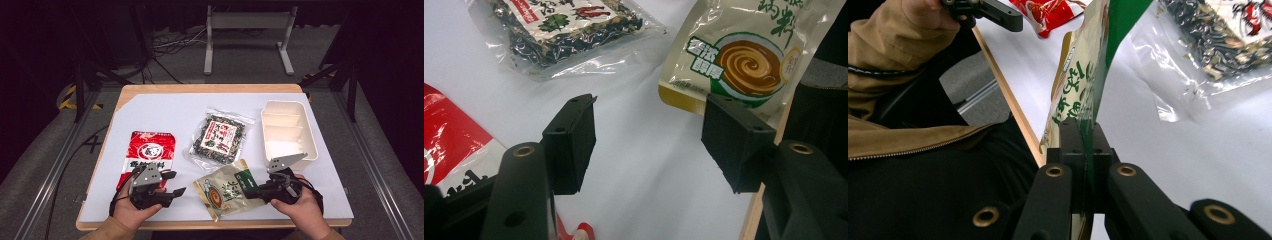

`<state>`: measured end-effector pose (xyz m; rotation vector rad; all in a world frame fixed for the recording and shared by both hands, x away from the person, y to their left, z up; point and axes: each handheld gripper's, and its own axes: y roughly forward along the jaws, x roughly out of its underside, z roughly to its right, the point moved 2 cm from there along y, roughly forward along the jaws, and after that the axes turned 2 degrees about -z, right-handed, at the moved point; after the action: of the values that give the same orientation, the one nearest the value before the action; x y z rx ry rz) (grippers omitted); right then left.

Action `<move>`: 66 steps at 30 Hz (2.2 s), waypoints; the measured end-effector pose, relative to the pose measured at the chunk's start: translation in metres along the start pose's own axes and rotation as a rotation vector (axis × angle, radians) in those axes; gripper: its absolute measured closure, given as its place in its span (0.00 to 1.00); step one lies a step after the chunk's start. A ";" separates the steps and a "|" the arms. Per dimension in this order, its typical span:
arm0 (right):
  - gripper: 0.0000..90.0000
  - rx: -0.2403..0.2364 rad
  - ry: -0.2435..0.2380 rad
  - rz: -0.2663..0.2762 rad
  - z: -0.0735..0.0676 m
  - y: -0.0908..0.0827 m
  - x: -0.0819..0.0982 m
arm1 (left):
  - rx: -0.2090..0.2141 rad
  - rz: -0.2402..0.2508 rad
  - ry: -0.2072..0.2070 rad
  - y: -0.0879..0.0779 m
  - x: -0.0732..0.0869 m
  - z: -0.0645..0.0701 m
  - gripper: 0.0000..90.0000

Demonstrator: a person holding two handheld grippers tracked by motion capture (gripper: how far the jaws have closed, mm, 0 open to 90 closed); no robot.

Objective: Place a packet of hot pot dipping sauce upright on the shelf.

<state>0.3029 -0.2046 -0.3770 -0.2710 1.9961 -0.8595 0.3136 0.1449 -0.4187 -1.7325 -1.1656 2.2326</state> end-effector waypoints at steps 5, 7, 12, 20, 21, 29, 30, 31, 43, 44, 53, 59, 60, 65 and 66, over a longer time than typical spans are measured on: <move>1.00 0.029 -0.027 -0.009 -0.003 -0.010 -0.009 | -0.005 0.005 -0.001 -0.001 0.000 -0.001 0.43; 1.00 0.043 -0.037 -0.009 -0.004 -0.016 -0.012 | -0.006 0.005 -0.002 -0.001 0.000 -0.001 0.43; 1.00 0.065 -0.051 -0.007 -0.005 -0.026 -0.018 | -0.007 0.006 -0.002 -0.001 0.000 -0.001 0.43; 1.00 0.133 -0.066 -0.021 -0.003 -0.046 -0.028 | -0.007 0.006 -0.003 -0.002 0.000 -0.002 0.43; 1.00 0.138 -0.068 -0.022 -0.002 -0.048 -0.029 | -0.008 0.006 -0.003 -0.002 0.000 -0.002 0.43; 1.00 0.189 -0.100 -0.032 -0.002 -0.065 -0.040 | -0.009 0.007 -0.005 -0.002 0.000 -0.002 0.43; 1.00 0.194 -0.100 -0.034 -0.002 -0.066 -0.042 | -0.009 0.007 -0.005 -0.002 0.000 -0.002 0.43; 1.00 0.194 -0.100 -0.034 -0.002 -0.066 -0.042 | -0.009 0.007 -0.005 -0.002 0.000 -0.002 0.43; 1.00 0.245 -0.115 -0.050 0.005 -0.081 -0.055 | -0.011 0.011 -0.008 -0.002 0.000 -0.003 0.43; 1.00 0.250 -0.118 -0.054 0.007 -0.083 -0.057 | -0.012 0.012 -0.015 -0.002 0.000 -0.003 0.43; 1.00 0.303 -0.142 -0.079 0.012 -0.101 -0.076 | -0.031 0.031 -0.024 -0.004 0.001 -0.006 0.43; 1.00 0.329 -0.149 -0.099 0.015 -0.110 -0.088 | -0.029 0.032 -0.028 -0.005 0.002 -0.006 0.43; 1.00 0.333 -0.155 -0.107 0.017 -0.111 -0.090 | -0.030 0.032 -0.024 -0.005 0.002 -0.007 0.43; 1.00 0.354 -0.156 -0.143 0.027 -0.117 -0.099 | -0.040 0.037 -0.031 -0.007 0.003 -0.007 0.43; 1.00 0.358 -0.158 -0.150 0.029 -0.118 -0.101 | -0.042 0.037 -0.035 -0.008 0.004 -0.007 0.43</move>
<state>0.3666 -0.2546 -0.2408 -0.2747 1.6569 -1.2320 0.3149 0.1560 -0.4174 -1.7511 -1.2057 2.2841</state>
